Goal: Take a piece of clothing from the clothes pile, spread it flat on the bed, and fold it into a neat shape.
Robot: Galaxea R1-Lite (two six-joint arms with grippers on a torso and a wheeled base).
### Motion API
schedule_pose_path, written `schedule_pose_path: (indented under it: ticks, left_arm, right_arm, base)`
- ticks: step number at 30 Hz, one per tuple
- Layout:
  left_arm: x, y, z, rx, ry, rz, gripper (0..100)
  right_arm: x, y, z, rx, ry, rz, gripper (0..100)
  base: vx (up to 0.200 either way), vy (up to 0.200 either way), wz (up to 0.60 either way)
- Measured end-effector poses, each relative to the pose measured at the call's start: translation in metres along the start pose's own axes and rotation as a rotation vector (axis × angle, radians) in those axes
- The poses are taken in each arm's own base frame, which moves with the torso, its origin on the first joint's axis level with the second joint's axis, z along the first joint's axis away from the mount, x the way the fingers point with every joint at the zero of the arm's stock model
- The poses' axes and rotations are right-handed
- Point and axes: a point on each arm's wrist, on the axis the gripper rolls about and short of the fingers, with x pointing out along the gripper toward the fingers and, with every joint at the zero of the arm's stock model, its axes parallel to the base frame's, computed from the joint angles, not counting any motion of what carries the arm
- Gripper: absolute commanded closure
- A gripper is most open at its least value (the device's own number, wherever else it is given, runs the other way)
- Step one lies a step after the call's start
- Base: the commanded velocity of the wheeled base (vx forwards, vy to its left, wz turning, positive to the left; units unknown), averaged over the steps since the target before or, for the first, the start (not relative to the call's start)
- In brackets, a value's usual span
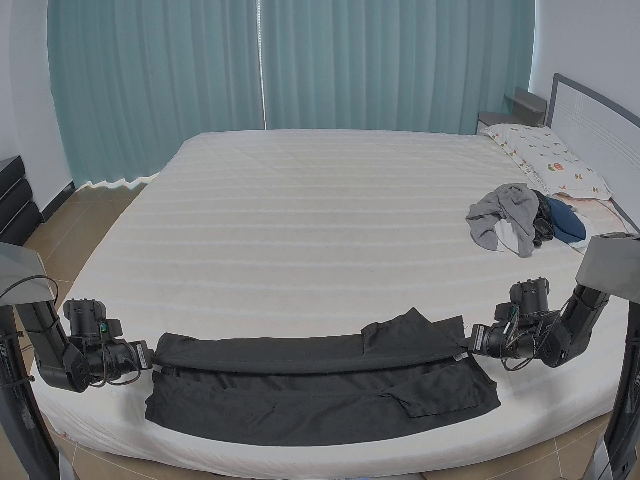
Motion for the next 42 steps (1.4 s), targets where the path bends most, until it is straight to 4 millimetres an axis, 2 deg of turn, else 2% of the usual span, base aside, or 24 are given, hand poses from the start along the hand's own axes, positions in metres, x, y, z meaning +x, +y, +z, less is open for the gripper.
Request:
schedule_pose_path:
  ticks: [7, 8, 14, 15, 23, 31, 42]
  left_arm:
    - [-0.002, -0.001, -0.014, -0.001, 0.054, 0.002, 100]
    - [-0.002, -0.001, -0.015, -0.001, 0.058, 0.001, 0]
    - [-0.002, -0.002, -0.019, -0.001, 0.077, -0.001, 0]
    - [-0.003, -0.002, -0.02, 0.0, 0.081, -0.002, 0]
    - [-0.004, -0.005, -0.02, 0.009, 0.052, -0.01, 0]
    - [-0.006, -0.005, -0.015, -0.005, 0.011, -0.015, 0]
    - [-0.005, -0.009, 0.011, -0.176, -0.069, -0.036, 0]
  right_arm:
    - [0.003, -0.001, -0.007, -0.007, 0.026, -0.007, 100]
    - [0.004, -0.001, -0.008, -0.007, 0.028, -0.008, 100]
    - [0.007, -0.002, -0.011, -0.007, 0.043, -0.01, 100]
    - [0.007, -0.002, -0.011, -0.006, 0.045, -0.011, 0]
    - [0.006, 0.002, -0.004, 0.008, 0.007, 0.009, 0]
    - [-0.004, 0.009, 0.01, 0.158, -0.056, 0.037, 0]
    - [-0.006, 0.013, 0.024, 0.402, -0.099, 0.075, 0]
  base:
    - [0.0, 0.0, 0.0]
    - [0.0, 0.0, 0.0]
    - [0.0, 0.0, 0.0]
    - [0.0, 0.0, 0.0]
    - [0.0, 0.0, 0.0]
    - [0.0, 0.0, 0.0]
    - [0.0, 0.0, 0.0]
